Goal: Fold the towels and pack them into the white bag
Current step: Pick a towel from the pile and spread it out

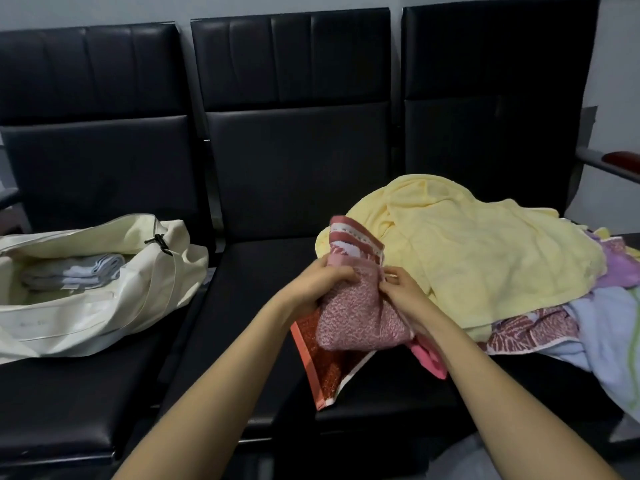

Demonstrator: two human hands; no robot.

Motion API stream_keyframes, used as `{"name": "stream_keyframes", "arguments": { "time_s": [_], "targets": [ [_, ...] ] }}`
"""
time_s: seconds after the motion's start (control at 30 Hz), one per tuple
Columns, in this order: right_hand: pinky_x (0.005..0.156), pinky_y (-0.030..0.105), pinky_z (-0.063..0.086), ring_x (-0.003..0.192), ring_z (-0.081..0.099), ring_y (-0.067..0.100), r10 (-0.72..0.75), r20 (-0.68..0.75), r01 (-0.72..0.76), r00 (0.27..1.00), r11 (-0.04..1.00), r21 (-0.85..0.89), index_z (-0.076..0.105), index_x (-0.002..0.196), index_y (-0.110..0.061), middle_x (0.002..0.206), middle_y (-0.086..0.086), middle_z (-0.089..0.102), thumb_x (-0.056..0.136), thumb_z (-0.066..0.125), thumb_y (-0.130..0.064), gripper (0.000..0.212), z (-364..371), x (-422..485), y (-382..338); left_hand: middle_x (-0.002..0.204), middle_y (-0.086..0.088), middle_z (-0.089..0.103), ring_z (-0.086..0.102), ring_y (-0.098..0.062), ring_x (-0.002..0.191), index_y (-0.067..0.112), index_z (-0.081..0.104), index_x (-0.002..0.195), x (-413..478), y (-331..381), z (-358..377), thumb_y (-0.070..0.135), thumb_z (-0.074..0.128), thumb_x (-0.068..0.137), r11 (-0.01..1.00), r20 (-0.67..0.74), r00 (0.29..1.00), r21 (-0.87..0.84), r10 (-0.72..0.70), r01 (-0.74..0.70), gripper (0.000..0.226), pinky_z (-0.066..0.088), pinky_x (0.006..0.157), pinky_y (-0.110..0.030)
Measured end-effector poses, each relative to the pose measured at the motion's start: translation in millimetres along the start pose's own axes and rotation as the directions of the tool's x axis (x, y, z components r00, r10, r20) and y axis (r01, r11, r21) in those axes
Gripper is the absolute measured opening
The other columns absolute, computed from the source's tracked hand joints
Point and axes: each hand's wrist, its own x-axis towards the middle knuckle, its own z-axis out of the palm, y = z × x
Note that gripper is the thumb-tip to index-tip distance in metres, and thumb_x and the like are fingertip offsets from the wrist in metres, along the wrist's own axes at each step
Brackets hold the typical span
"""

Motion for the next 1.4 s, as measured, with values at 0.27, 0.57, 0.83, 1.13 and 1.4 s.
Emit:
{"name": "stream_keyframes", "arguments": {
  "time_s": [0.27, 0.57, 0.83, 1.13, 1.4],
  "targets": [
    [0.091, 0.042, 0.05, 0.102, 0.066, 0.029, 0.054, 0.532, -0.335, 0.845, 0.829, 0.447, 0.061, 0.122, -0.007, 0.118, 0.018, 0.067, 0.069, 0.083, -0.029, 0.062, -12.6, -14.6, -7.6, 0.109, -0.012, 0.067, 0.064, -0.027, 0.099, 0.008, 0.058, 0.116, -15.2, 9.6, -40.4, 0.011, 0.058, 0.088, 0.978, 0.024, 0.996, -0.188, -0.087, 0.09, 0.028, 0.051, 0.083, -0.038],
    [0.088, 0.038, 0.054, 0.109, 0.064, 0.027, 0.094, 0.577, -0.304, 0.811, 0.91, 0.28, 0.053, 0.131, -0.015, 0.121, 0.014, 0.066, 0.093, 0.053, -0.001, 0.041, -5.6, -16.1, -3.4, 0.114, -0.009, 0.067, 0.064, -0.023, 0.102, 0.012, 0.054, 0.127, -45.7, -41.4, -80.3, 0.013, 0.056, 0.086, 0.972, 0.071, 0.981, -0.14, -0.182, 0.191, 0.041, 0.051, 0.09, -0.037],
    [0.071, 0.029, 0.058, 0.089, 0.069, 0.022, -0.084, 0.495, -0.15, 0.865, 0.898, 0.414, 0.062, 0.109, -0.009, 0.105, 0.015, 0.068, 0.093, 0.039, 0.013, 0.036, 3.2, -20.4, -11.0, 0.097, -0.008, 0.072, 0.069, -0.021, 0.086, 0.012, 0.063, 0.112, -57.2, -52.7, -89.7, -0.02, 0.043, 0.085, 0.961, -0.091, 0.99, -0.246, 0.108, -0.127, 0.047, 0.058, 0.069, -0.029],
    [0.077, 0.03, 0.058, 0.1, 0.066, 0.02, -0.355, 0.395, 0.259, 0.847, 0.925, 0.277, 0.07, 0.091, -0.034, 0.11, 0.004, 0.067, 0.081, 0.066, -0.006, 0.03, 9.7, -30.3, -30.2, 0.119, -0.008, 0.066, 0.063, -0.021, 0.112, 0.016, 0.066, 0.054, -65.3, -42.4, -96.2, -0.026, 0.046, 0.08, 0.897, -0.185, 0.883, -0.017, 0.431, -0.442, 0.053, 0.054, 0.084, -0.031],
    [0.082, 0.024, 0.055, 0.106, 0.064, 0.008, -0.372, 0.445, 0.311, 0.814, 0.928, 0.207, 0.073, 0.102, -0.041, 0.11, -0.009, 0.071, 0.089, 0.055, 0.01, 0.056, 14.2, -35.1, -34.8, 0.118, -0.003, 0.064, 0.06, -0.02, 0.116, 0.019, 0.072, 0.06, -79.2, -37.2, -102.5, -0.023, 0.047, 0.083, 0.868, -0.162, 0.853, 0.108, 0.497, -0.485, 0.054, 0.055, 0.083, -0.031]
  ]
}}
